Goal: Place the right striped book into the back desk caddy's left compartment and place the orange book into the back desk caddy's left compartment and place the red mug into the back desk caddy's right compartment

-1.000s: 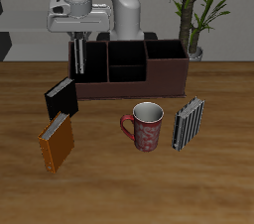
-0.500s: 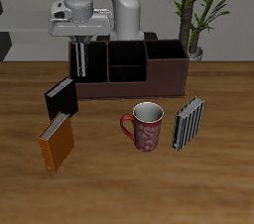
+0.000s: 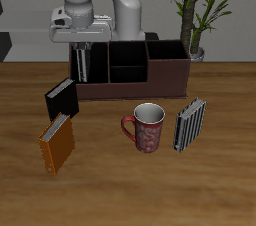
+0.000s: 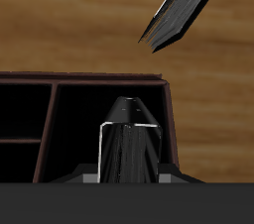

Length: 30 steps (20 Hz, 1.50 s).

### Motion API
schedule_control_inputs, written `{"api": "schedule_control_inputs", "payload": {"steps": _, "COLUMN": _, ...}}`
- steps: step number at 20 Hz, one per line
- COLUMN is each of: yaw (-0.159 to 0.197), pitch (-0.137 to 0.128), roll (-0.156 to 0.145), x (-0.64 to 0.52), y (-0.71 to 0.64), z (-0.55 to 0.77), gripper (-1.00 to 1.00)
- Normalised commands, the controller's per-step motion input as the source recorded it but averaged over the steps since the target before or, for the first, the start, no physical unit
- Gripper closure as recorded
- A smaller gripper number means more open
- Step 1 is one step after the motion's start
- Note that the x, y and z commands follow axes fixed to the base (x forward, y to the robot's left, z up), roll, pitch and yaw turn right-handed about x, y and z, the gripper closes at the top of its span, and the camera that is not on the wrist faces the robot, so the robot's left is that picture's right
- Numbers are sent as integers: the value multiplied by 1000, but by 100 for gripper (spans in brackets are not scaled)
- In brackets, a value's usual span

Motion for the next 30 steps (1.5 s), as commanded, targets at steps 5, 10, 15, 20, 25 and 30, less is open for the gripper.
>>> {"api": "schedule_control_inputs", "payload": {"steps": 5, "yaw": -32, "pitch": 28, "roll": -18, "x": 54, "y": -78, "z": -122, "gripper": 100}}
{"api": "schedule_control_inputs", "payload": {"steps": 10, "yaw": -20, "pitch": 30, "roll": -7, "x": 15, "y": -14, "z": -143, "gripper": 100}}
{"api": "schedule_control_inputs", "payload": {"steps": 15, "yaw": -34, "pitch": 49, "roll": 7, "x": 18, "y": -23, "z": -168, "gripper": 100}}
{"api": "schedule_control_inputs", "payload": {"steps": 20, "yaw": -36, "pitch": 28, "roll": 6, "x": 4, "y": -13, "z": -84, "gripper": 100}}
{"api": "schedule_control_inputs", "payload": {"steps": 25, "yaw": -60, "pitch": 26, "roll": -30, "x": 45, "y": -108, "z": -5, "gripper": -100}}
{"api": "schedule_control_inputs", "payload": {"steps": 30, "yaw": -23, "pitch": 14, "roll": -4, "x": 17, "y": -35, "z": 7, "gripper": -100}}
